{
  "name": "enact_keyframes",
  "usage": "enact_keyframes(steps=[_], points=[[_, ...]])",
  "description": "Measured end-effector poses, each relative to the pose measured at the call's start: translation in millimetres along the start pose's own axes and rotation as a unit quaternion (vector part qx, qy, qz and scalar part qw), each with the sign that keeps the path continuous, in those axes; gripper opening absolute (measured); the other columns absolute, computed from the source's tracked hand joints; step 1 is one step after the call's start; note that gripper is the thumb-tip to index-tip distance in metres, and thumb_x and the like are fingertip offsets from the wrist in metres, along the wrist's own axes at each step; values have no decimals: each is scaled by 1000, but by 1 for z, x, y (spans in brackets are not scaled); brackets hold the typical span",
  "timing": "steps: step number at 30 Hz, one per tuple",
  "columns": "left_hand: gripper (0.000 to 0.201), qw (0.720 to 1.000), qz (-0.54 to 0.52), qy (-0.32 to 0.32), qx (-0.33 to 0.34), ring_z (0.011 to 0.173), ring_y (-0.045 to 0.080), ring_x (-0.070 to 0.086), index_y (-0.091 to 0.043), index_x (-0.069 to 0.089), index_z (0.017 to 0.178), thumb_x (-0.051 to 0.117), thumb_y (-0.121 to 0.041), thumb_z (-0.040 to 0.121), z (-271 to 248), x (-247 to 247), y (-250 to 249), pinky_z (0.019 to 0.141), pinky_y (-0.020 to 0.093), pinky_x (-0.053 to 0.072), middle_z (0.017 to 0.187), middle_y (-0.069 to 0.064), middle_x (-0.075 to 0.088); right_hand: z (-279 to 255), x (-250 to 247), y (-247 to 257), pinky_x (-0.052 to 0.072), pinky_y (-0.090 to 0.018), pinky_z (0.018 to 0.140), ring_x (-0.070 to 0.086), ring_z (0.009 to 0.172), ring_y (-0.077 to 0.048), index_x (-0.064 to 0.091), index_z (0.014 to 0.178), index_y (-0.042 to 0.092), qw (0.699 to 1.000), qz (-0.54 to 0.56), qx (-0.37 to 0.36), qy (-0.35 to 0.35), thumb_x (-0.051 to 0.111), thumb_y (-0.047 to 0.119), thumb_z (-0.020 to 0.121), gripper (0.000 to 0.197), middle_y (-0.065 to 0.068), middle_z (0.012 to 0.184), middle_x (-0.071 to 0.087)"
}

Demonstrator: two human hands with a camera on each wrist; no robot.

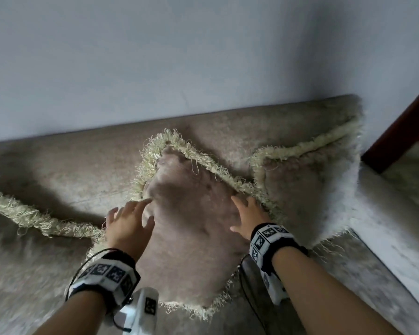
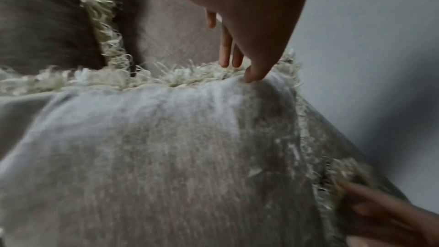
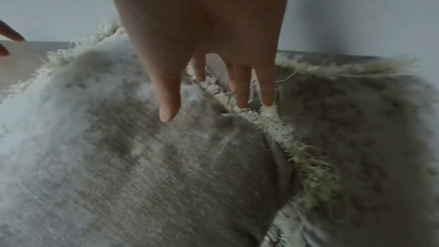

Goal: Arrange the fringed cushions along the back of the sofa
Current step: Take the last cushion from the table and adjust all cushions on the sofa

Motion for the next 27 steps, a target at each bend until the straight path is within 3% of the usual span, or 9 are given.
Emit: enact_keyframes(steps=[5,7,9,12,15,21,25,27], points=[[41,997,-40,-5,59,92,34,65,-14,65,112,61,-31,75,12,-4,-55,95,50,38,105,14,68,-42,-10,-55,35,-41,108,34,133,-36,27,144,22,997,46,48,31,62,23,87,67,-15,155,7],[48,994,-62,5,89,88,35,65,-15,66,111,51,-37,72,15,1,-89,92,50,41,102,15,68,-61,-17,-92,31,-36,110,29,136,-35,17,147,23,996,41,75,42,57,22,90,70,-17,155,7],[51,989,-78,10,128,88,34,65,-18,64,113,47,-43,72,13,9,-123,90,50,43,100,12,68,-79,-26,-133,31,-39,108,26,138,-37,6,149,28,990,58,121,45,62,29,87,84,-22,154,0],[50,980,-67,-14,188,88,29,65,-20,63,115,63,-42,70,14,22,-175,88,49,44,97,7,67,-83,-44,-195,35,-49,107,22,139,-39,-12,144,40,986,45,156,26,71,38,78,107,-21,154,0],[60,970,-48,-33,236,90,29,65,-23,62,114,82,-33,59,23,39,-239,87,51,45,98,7,67,-68,-63,-251,35,-51,107,22,139,-37,-20,141,43,984,49,169,8,72,45,74,114,-20,154,0],[73,962,-17,-21,273,106,29,60,-24,55,121,80,-48,57,62,113,-382,95,49,43,110,7,65,13,-77,-362,41,-50,103,30,136,-38,-27,136,47,988,70,140,7,71,45,75,116,-20,156,-1],[81,962,1,10,273,117,32,55,-23,53,127,79,-51,56,81,167,-458,99,55,40,120,11,61,59,-72,-430,37,-49,107,16,142,-39,-22,139,44,981,126,142,39,74,34,76,116,-20,154,-16],[94,959,22,28,281,124,36,49,-25,48,133,80,-56,49,90,190,-482,101,60,35,130,16,55,82,-70,-458,36,-50,107,12,143,-40,-28,133,50,981,134,134,29,74,33,75,119,-16,155,-19]])
Point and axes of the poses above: each hand's wrist, its own z-axis towards the middle knuckle, its own x-axis out of the palm, y = z × x, the point moved 5 cm from there along z, towards the middle knuckle
